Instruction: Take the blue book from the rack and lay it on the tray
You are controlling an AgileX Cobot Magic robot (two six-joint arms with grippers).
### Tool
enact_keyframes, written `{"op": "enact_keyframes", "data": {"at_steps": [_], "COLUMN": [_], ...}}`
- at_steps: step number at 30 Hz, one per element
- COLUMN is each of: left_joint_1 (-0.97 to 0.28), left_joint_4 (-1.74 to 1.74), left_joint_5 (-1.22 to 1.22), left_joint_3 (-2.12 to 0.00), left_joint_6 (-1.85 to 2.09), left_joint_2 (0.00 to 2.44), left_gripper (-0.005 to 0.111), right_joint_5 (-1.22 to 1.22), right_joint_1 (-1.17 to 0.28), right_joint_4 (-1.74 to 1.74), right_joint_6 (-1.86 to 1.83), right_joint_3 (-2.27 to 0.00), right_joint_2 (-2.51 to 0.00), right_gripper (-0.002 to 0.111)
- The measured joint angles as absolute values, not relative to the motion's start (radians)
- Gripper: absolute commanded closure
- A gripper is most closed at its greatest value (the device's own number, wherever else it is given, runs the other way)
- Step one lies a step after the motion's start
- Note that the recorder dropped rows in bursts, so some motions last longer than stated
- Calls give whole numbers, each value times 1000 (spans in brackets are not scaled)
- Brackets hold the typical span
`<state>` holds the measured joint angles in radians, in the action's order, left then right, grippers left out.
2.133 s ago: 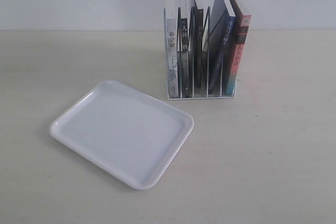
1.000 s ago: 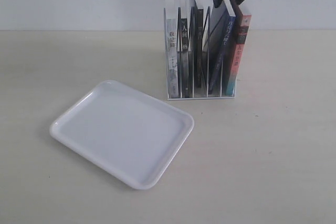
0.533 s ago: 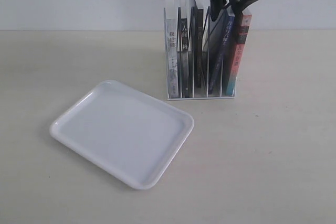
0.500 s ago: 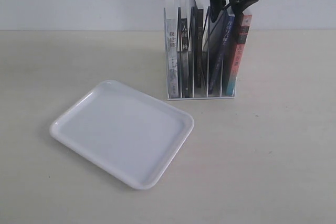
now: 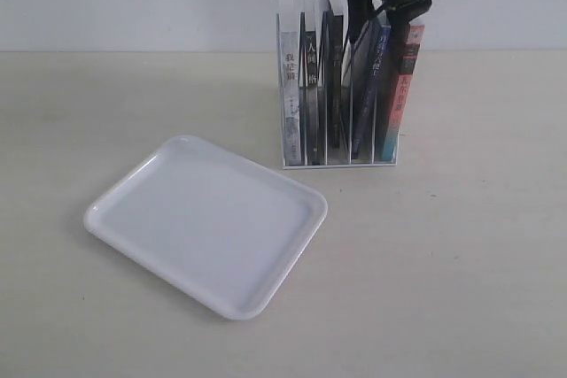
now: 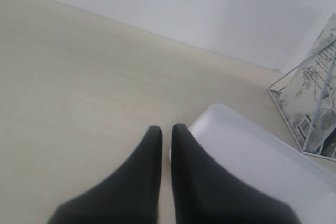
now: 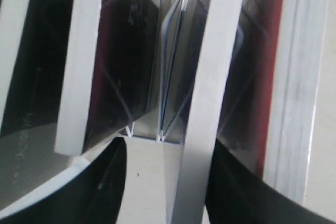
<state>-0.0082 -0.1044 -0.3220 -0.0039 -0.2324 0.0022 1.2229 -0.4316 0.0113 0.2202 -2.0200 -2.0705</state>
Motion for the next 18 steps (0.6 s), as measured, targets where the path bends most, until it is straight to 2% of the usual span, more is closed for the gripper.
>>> {"op": "enact_keyframes", "data": {"at_steps": [1, 3, 4, 11, 18], "left_joint_1": [-8, -8, -8, -8, -8], "left_joint_4": [-104, -104, -104, -104, -104], "left_joint_5": [-322, -322, -322, -322, -322], "left_joint_3": [-4, -4, -4, -4, -4], "left_joint_6": [-232, -232, -232, -232, -232], "left_joint_2": [2, 2, 2, 2, 2], "left_gripper": [101, 101, 101, 101, 101], "right_joint_5": [1223, 1223, 1223, 1227, 1241], "right_joint_1": [-432, -432, -432, -430, -430], "right_joint_4": [11, 11, 11, 16, 71], "right_joint_6": [222, 222, 222, 218, 210], "right_joint_3": [-2020, -2020, -2020, -2020, -2098], "right_joint_2": [-2079, -2087, -2089, -2084, -1916], "right_gripper": [69, 90, 108, 108, 108]}}
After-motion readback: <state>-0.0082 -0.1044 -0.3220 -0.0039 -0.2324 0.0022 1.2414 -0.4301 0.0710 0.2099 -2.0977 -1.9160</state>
